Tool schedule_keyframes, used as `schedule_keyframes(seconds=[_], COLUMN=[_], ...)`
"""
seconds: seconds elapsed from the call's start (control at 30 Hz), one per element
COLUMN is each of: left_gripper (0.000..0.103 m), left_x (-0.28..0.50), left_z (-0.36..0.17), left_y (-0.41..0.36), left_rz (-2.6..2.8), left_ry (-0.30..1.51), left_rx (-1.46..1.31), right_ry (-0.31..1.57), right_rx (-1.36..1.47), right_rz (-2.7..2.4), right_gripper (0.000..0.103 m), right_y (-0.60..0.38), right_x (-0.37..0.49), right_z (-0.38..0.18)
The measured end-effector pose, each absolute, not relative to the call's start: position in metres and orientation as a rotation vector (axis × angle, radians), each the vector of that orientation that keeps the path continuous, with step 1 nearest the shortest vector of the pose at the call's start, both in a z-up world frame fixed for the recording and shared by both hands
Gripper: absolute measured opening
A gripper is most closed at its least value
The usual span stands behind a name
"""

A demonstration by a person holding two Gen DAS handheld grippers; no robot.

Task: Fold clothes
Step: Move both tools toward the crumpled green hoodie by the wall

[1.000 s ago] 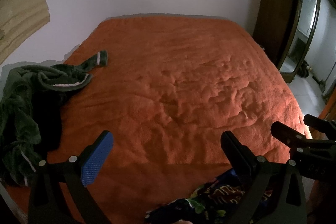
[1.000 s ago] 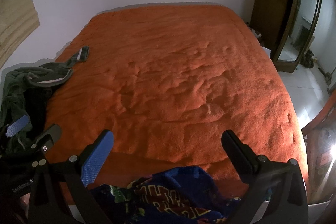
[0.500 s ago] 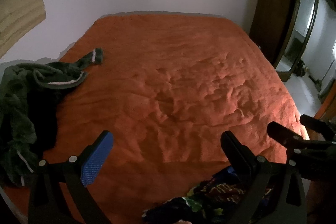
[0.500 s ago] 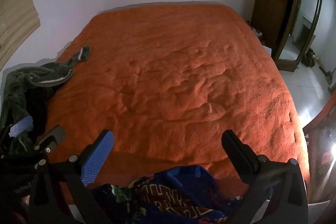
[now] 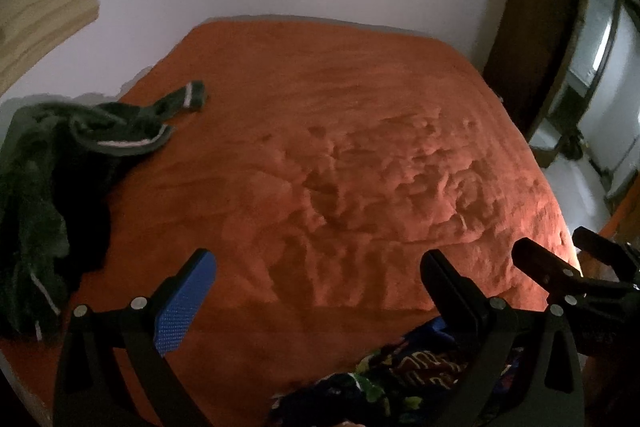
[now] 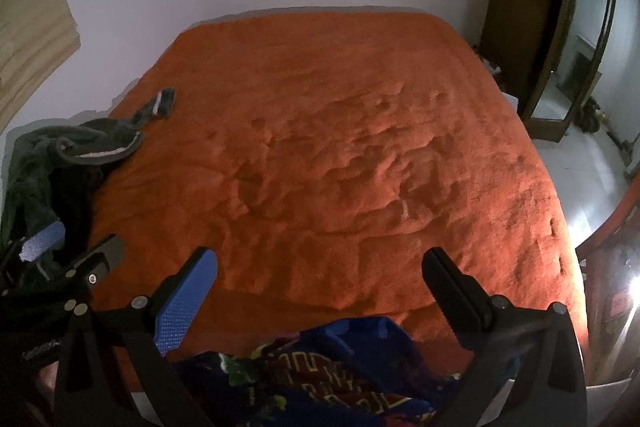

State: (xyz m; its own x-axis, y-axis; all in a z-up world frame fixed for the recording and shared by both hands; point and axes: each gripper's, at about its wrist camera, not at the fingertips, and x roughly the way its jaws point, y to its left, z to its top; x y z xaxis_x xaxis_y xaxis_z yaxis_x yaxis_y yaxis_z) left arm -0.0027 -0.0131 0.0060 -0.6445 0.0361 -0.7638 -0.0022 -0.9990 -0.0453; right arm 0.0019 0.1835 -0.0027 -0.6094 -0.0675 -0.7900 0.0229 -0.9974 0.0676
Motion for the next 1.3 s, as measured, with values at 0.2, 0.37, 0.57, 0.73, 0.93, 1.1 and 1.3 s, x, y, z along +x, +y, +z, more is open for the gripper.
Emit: schedule_keyframes(seconds=[0.2, 0.37, 0.57, 0.73, 0.93, 1.1, 1.3], left_gripper=[0.102, 0.102, 0.102, 0.102, 0.102, 0.102, 0.102], left_x=[-0.006, -0.006, -0.007, -0.018, -0.029, -0.030, -0.030], left_z=[0.021, 0.041, 0.066, 0.073, 0.080, 0.089, 0.082], left_y=[-0.033, -0.055, -0.090, -0.127, -0.188, -0.244, -0.296], left_rz=[2.885, 2.933, 3.032, 3.090, 3.105, 3.185, 3.240], left_ry=[-0.038, -0.044, 0.079, 0.044, -0.149, -0.189, -0.215], left_rx=[-1.305, -1.318, -1.229, -1.235, -1.295, -1.290, -1.312], right_ry=[0.023, 0.011, 0.010, 0.035, 0.064, 0.120, 0.178], right_rx=[1.308, 1.276, 1.206, 1.167, 1.121, 1.115, 1.121], right_rz=[-2.776, -2.757, -2.724, -2.658, -2.580, -2.514, -2.441], right_gripper=[0.103, 0.103, 0.103, 0.103, 0.103, 0.103, 0.103], right_y=[0.156, 0.136, 0.098, 0.055, 0.003, -0.039, -0.089], right_x=[-0.003, -0.010, -0.029, -0.042, -0.059, -0.070, -0.082], right_z=[0.015, 0.030, 0.052, 0.059, 0.068, 0.059, 0.045])
